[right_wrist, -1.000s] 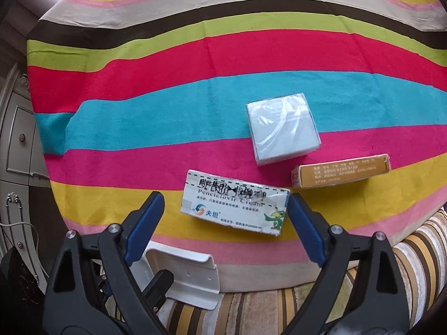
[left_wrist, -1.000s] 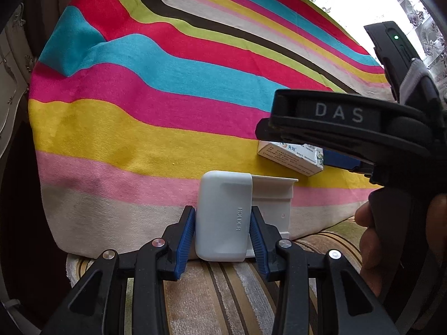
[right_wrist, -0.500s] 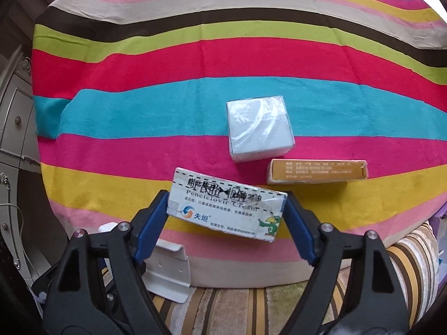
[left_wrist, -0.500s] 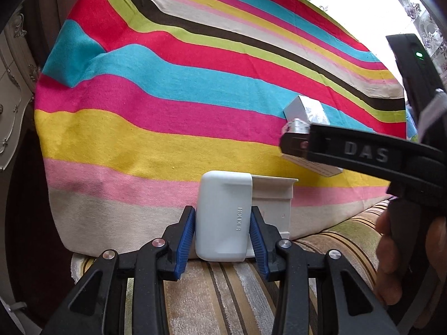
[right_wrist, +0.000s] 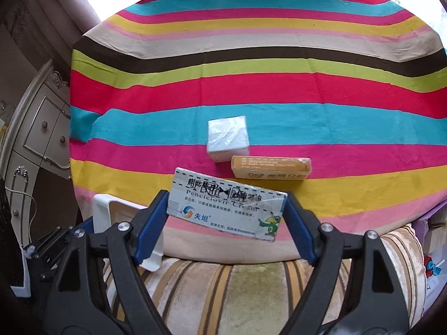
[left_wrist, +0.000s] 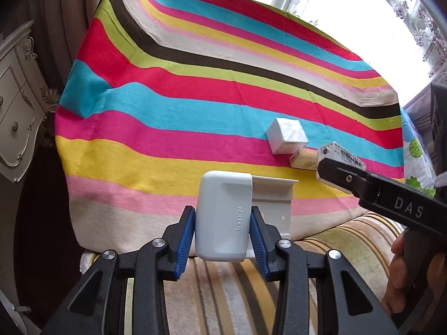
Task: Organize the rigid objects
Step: 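Lift both held items and carry them toward the purple box, then lower both items into the purple box and open both tools, then move both open tools back to the white cube and tan box, then grasp the white cube box with the left tool while the right tool grasps the tan box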
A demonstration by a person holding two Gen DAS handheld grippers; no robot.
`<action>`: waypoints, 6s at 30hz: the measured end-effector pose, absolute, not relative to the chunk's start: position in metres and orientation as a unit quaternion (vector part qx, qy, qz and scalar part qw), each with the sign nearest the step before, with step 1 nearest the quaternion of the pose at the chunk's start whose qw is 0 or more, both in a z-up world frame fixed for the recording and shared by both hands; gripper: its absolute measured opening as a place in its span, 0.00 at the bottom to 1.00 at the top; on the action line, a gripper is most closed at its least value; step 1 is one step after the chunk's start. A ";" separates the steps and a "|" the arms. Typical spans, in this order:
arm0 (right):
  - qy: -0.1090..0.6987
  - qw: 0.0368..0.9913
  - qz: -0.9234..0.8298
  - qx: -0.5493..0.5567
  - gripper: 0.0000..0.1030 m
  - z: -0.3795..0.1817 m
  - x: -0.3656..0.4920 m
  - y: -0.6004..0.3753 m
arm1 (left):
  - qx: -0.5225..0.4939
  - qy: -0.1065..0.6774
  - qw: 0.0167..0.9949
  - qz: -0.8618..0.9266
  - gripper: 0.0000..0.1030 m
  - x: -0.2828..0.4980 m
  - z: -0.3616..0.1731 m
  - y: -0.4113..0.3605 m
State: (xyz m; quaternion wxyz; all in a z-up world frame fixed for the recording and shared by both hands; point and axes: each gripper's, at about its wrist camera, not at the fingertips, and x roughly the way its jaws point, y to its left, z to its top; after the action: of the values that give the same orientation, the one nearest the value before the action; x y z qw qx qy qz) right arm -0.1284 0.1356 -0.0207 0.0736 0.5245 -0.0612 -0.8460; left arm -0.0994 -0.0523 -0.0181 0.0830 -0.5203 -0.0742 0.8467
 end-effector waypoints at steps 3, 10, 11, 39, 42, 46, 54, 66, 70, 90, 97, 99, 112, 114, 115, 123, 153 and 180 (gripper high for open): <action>-0.066 0.070 -0.853 0.513 0.80 -0.011 -0.115 0.160 | -0.516 -0.068 0.092 0.849 0.39 -0.097 -0.013 -0.040; -0.086 0.060 -0.863 0.495 0.80 -0.002 -0.089 0.199 | -0.515 -0.051 0.110 0.849 0.39 -0.093 -0.005 -0.011; -0.090 0.060 -0.863 0.493 0.80 -0.002 -0.087 0.204 | -0.516 -0.048 0.112 0.848 0.39 -0.092 -0.005 -0.007; -0.196 -0.039 -0.876 0.440 0.80 0.018 0.000 0.398 | -0.518 0.004 0.233 0.823 0.39 -0.077 0.012 0.157; -0.206 -0.071 -0.872 0.437 0.80 0.013 0.014 0.430 | -0.514 0.018 0.252 0.820 0.39 -0.077 0.017 0.186; -0.217 -0.123 -0.866 0.433 0.80 0.005 0.038 0.474 | -0.503 0.043 0.286 0.814 0.39 -0.078 0.024 0.237; -0.264 -0.219 -0.842 0.417 0.80 -0.010 0.084 0.564 | -0.470 0.107 0.365 0.797 0.39 -0.063 0.037 0.350; -0.287 -0.260 -0.821 0.421 0.80 -0.037 0.109 0.611 | -0.453 0.172 0.417 0.769 0.39 -0.048 0.027 0.473; -0.294 -0.264 -0.817 0.421 0.80 -0.045 0.110 0.621 | -0.446 0.194 0.427 0.762 0.39 -0.042 0.024 0.505; -0.292 -0.267 -0.817 0.419 0.86 -0.043 0.110 0.624 | -0.424 0.163 0.449 0.770 0.71 -0.042 0.031 0.514; -0.262 -0.266 -0.834 0.406 0.87 -0.021 0.103 0.605 | -0.407 0.148 0.440 0.787 0.71 -0.044 0.041 0.475; -0.250 -0.261 -0.841 0.402 0.87 -0.013 0.100 0.597 | -0.419 0.141 0.441 0.781 0.71 -0.048 0.042 0.463; -0.183 -0.218 -0.874 0.394 0.91 0.034 0.072 0.531 | -0.421 0.091 0.412 0.803 0.72 -0.057 0.056 0.381; -0.174 -0.208 -0.878 0.394 0.91 0.039 0.066 0.520 | -0.422 0.082 0.400 0.809 0.72 -0.060 0.058 0.368; -0.173 -0.202 -0.880 0.394 0.91 0.042 0.065 0.515 | -0.420 0.077 0.396 0.813 0.71 -0.061 0.059 0.360; -0.162 -0.139 -0.893 0.396 0.91 0.054 0.051 0.469 | -0.431 0.041 0.361 0.826 0.71 -0.073 0.053 0.301; -0.046 0.026 -0.879 0.474 0.91 0.042 -0.056 0.306 | -0.547 -0.115 0.061 0.827 0.72 -0.215 -0.042 0.057; -0.023 0.091 -0.821 0.563 0.91 -0.044 -0.145 0.173 | -0.511 -0.183 0.018 0.840 0.49 -0.205 -0.050 -0.004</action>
State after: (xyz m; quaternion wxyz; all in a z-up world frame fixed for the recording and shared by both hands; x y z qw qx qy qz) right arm -0.1448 0.1725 -0.0441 0.0914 0.5632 -0.0225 -0.8209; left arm -0.2051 -0.0039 -0.0496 0.0182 -0.5111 -0.1825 0.8397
